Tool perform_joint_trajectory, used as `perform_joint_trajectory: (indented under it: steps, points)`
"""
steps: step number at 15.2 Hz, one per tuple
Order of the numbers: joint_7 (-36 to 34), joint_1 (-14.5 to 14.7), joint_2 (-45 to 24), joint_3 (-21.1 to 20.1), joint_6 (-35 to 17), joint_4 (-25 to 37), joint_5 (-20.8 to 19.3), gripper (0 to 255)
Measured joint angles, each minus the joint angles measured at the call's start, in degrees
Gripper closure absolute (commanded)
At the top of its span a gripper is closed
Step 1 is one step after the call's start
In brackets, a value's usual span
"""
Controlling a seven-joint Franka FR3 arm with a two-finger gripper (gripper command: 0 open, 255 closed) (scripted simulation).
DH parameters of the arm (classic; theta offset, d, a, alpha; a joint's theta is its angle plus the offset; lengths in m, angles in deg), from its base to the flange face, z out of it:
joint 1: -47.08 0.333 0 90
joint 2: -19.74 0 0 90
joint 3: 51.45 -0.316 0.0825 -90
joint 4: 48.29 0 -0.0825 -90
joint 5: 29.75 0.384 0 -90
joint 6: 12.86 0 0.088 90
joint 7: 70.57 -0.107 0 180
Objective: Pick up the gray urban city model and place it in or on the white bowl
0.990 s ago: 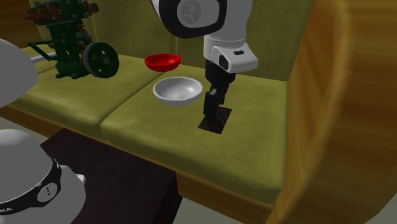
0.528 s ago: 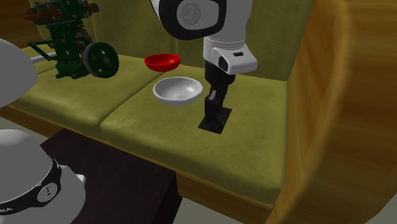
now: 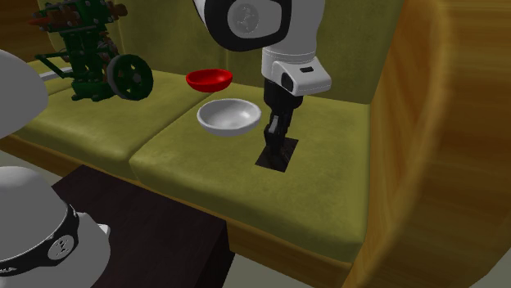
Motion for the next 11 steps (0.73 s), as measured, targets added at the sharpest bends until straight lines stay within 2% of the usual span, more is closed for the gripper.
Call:
perform_joint_trajectory:
  steps: [4, 11]
  points:
    - [0.57, 0.20, 1.59, 0.18, 1.75, 0.35, 0.97, 255]
    - [2.09, 0.62, 6.13, 1.25, 8.05, 2.53, 3.06, 255]
